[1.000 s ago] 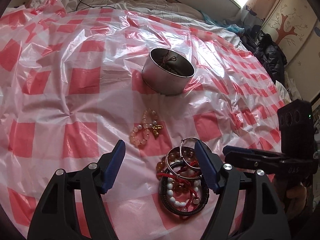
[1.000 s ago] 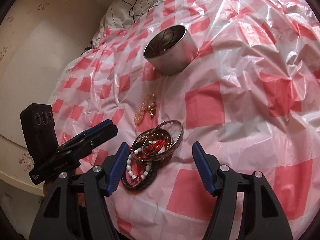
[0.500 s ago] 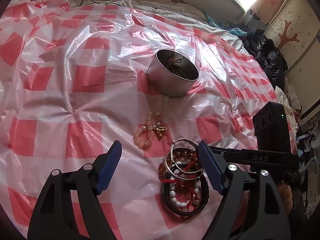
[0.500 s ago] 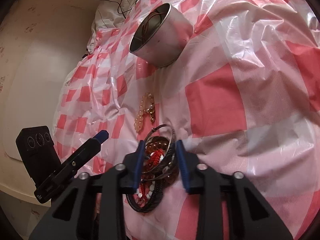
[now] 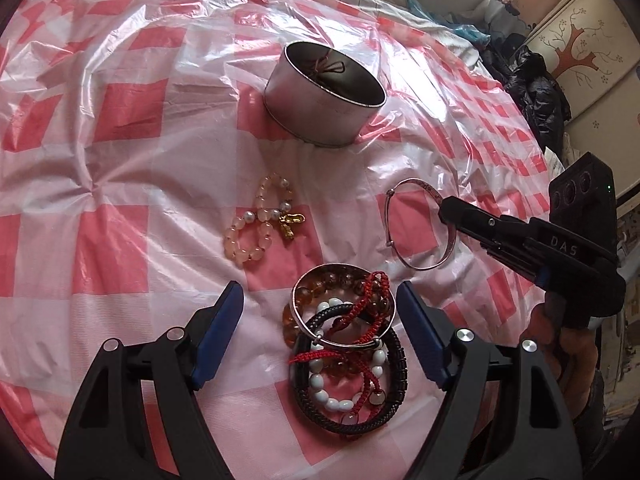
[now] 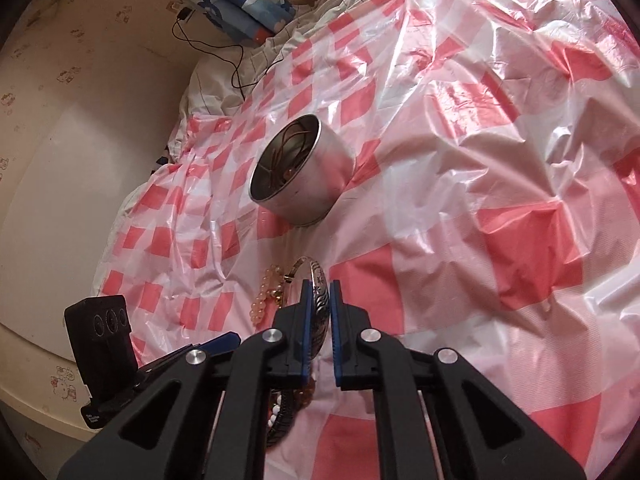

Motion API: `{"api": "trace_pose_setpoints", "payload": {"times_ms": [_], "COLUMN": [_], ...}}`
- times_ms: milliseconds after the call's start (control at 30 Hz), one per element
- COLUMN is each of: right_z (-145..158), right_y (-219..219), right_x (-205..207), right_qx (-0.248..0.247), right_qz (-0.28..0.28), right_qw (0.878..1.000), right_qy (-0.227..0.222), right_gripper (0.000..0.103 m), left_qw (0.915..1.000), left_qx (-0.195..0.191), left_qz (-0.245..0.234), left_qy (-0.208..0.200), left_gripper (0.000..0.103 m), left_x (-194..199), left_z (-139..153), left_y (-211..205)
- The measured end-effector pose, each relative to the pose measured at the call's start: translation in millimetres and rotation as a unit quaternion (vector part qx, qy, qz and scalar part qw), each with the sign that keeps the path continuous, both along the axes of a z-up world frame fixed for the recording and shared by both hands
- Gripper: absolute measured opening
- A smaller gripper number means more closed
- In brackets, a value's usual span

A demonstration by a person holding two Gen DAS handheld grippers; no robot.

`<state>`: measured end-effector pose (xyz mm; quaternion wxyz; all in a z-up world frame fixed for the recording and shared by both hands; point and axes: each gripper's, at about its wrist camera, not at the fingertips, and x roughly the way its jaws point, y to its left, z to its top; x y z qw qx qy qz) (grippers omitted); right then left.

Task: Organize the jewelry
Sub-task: 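Close the right tool on a thin silver bangle from the pile, then grasp another silver bangle with the left tool while the right tool holds its bangle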

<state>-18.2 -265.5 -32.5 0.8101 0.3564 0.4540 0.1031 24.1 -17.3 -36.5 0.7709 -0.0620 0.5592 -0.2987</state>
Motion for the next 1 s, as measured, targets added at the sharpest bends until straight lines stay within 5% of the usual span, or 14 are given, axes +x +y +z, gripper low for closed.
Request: {"api": "trace_pose_setpoints", "payload": {"times_ms": [100,300,533,833,1000], "right_z": [-6,-13,-20,-27,-23], "right_y": [-4,-13,-11,2,11], "right_x": [1,1,4,8,7], "right_qx": [0.0,0.004,0.004,-0.031,-0.089], "right_qz": [-0.006,-0.012,-0.015,0.006,0.019], "right_qw": [1.0,1.0,0.999,0.998,0.995], "right_qy": [0.012,0.024,0.041,0.053,0.041], "right_gripper": [0.009,0.01,0.01,0.02,0.006], "left_qw": [0.9998,0.9995,0.9999,0.9996,0.9996], "left_qx": [-0.014,-0.019,-0.001,0.004,0.013], "left_qz": [-0.006,-0.003,-0.008,-0.018,-0.024], "left_qy": [0.013,0.025,0.008,0.023,0.006], "left_gripper": [0.073,0.052,0.015,0.014,0.013], "left_x": [1,5,8,10,7], "left_z": [-5,-10,-8,-15,-14], "left_y": [-9,-14,-14,-14,-19]}}
